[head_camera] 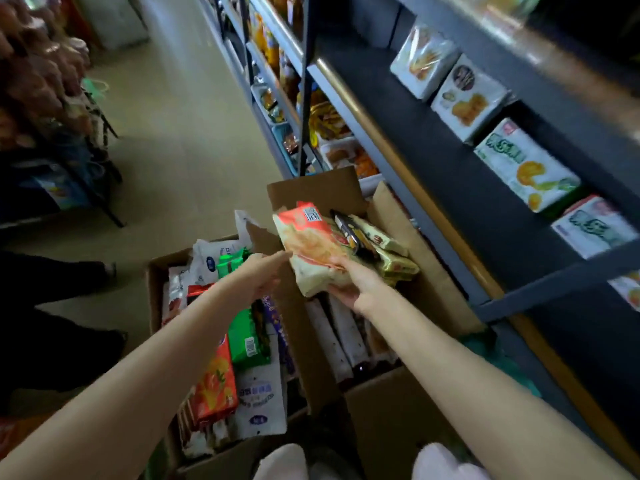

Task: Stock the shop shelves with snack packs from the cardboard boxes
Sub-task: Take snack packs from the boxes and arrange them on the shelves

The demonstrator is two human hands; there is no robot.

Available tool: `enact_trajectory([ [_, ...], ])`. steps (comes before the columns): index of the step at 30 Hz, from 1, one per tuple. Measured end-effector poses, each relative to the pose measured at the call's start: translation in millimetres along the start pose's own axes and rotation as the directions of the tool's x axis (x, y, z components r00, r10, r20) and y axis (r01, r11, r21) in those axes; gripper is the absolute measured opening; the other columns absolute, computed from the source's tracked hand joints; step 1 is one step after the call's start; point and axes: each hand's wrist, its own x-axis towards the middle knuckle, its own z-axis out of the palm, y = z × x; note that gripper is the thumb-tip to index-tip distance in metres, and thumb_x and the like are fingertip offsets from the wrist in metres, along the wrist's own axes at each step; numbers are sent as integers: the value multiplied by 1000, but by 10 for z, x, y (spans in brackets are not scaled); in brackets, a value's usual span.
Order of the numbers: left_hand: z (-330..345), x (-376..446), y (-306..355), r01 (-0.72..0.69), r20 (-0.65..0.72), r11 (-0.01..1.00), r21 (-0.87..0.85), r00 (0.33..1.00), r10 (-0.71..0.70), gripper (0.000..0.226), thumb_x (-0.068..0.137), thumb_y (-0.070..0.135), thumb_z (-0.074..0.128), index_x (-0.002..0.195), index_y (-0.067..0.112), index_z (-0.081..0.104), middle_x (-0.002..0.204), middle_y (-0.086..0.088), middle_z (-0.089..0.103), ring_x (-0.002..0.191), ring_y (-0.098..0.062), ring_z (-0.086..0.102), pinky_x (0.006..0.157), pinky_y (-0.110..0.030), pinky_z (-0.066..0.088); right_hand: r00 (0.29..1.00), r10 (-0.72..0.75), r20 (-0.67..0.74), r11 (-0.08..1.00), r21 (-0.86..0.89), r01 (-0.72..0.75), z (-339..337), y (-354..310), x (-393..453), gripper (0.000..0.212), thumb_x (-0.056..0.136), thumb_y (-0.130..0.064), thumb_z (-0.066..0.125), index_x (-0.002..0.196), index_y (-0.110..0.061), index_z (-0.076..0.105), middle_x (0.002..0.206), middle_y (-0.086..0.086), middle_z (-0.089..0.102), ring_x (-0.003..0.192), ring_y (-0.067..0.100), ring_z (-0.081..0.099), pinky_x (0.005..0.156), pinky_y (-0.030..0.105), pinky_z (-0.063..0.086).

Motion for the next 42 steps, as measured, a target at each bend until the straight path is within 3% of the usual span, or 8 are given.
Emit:
enact_trajectory([
  [7, 290, -830, 1060, -202, 350, 937, -286, 888, 299, 30, 83, 37, 65, 96, 10, 63, 80, -3, 69, 71, -15, 65, 77, -27, 52, 862, -481, 161, 856, -127, 501, -385, -856, -1702, 10, 84, -13, 67, 88, -14, 58, 79, 9, 64, 66, 19, 63, 53, 29, 56],
  [13, 831, -1833, 1621, -621, 444, 738, -264, 601, 665, 41, 78, 25, 73, 109, 3, 58, 101, -11, 69, 84, -21, 69, 74, -29, 58, 565, -820, 90, 393, -628, 671, -852, -1359, -2893, 44, 78, -27, 75, 110, -17, 46, 120, 7, 55, 111, 24, 55, 92, 38, 46],
  [18, 1037, -2409, 1798, -798, 580, 551, -246, 334, 743, 59, 62, 24, 84, 108, 8, 50, 113, -12, 63, 102, -31, 64, 90, -50, 51, 402, -914, 56, 299, -579, 759, -1088, -1432, -3462, 56, 79, -31, 73, 124, -21, 41, 122, 1, 57, 104, 18, 60, 80, 34, 53],
  [23, 1270, -2735, 1995, -869, 649, 424, -254, 172, 741, 41, 76, 8, 71, 108, 6, 46, 109, -8, 64, 93, -20, 66, 72, -31, 57, 373, -928, 11, 324, -472, 820, -1402, -1458, -3772, 48, 79, -19, 73, 120, -19, 47, 112, 1, 63, 90, 18, 61, 65, 30, 50],
  [27, 1488, -3102, 2264, -907, 645, 292, -303, 31, 764, 35, 80, 5, 68, 107, 5, 46, 111, -8, 63, 93, -16, 65, 73, -25, 57, 246, -968, -58, 246, -442, 863, -1583, -1632, -4201, 84, 60, -35, 85, 131, -24, 42, 128, 1, 58, 114, 20, 57, 97, 47, 46],
  [30, 1706, -3494, 2522, -950, 594, 113, -291, -87, 800, 40, 82, 14, 68, 115, 2, 49, 120, -6, 59, 100, -17, 63, 84, -31, 54, 51, -994, -102, 99, -564, 820, -1713, -1836, -4648, 123, 40, -56, 86, 144, -28, 27, 140, 0, 48, 127, 21, 47, 105, 51, 38],
  [36, 2106, -4056, 2872, -960, 451, -229, -158, -277, 849, 27, 90, 13, 54, 117, 11, 51, 115, 2, 53, 93, -12, 55, 73, -23, 42, -462, -883, -83, -166, -865, 473, -2139, -2223, -5520, 71, 76, -21, 77, 135, -14, 37, 129, 1, 56, 115, 13, 52, 97, 23, 37],
  [42, 2566, -4179, 3066, -911, 500, -410, -34, -371, 783, 31, 89, 10, 52, 120, 9, 50, 122, -2, 54, 99, -17, 55, 84, -28, 45, -452, -892, 30, -117, -979, 165, -2746, -2643, -5600, 66, 76, -15, 76, 132, -7, 42, 128, 11, 57, 119, 24, 51, 87, 19, 33],
])
